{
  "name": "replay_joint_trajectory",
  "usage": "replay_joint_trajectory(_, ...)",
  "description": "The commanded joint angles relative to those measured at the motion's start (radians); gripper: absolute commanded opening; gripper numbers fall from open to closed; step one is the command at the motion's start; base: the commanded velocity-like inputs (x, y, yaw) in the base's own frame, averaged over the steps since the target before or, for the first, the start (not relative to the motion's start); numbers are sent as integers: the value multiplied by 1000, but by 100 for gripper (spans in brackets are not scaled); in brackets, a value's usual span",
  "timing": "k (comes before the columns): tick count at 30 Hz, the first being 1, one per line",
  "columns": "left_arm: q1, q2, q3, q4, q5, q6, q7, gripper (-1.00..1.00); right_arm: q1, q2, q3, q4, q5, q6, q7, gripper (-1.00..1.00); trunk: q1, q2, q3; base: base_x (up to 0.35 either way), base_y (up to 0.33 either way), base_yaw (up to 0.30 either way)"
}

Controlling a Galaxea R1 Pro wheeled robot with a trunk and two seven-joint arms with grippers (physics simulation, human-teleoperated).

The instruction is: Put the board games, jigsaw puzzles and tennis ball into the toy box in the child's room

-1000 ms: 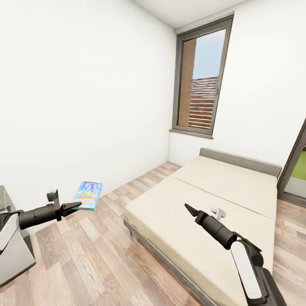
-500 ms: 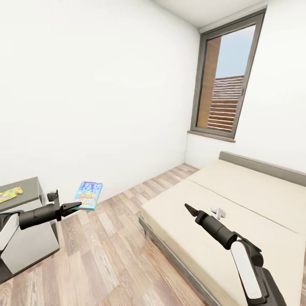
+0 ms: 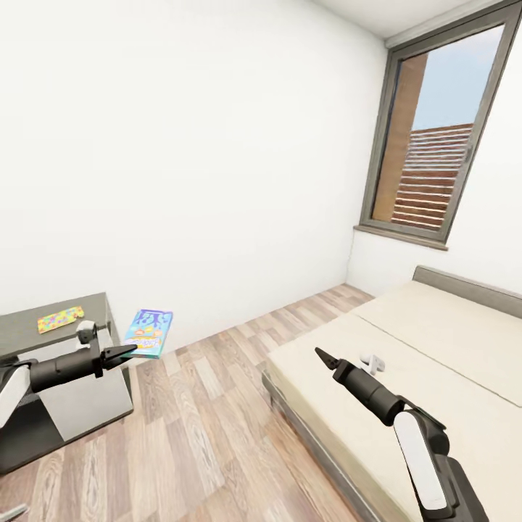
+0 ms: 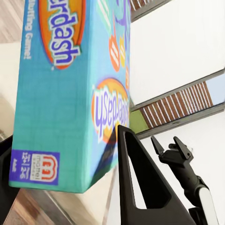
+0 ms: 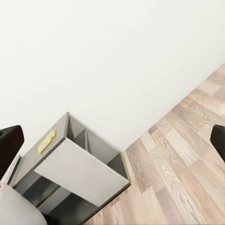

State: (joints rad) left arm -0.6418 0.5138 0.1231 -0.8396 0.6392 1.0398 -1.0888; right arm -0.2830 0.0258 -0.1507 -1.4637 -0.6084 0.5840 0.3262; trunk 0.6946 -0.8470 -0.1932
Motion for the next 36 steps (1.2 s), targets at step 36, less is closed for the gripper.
replay_joint_trajectory(36,1,-1,1,2,5,2,-3,-100,-2,15,64,48,37,-23,-30,100,1,-1,-2,309,163,118)
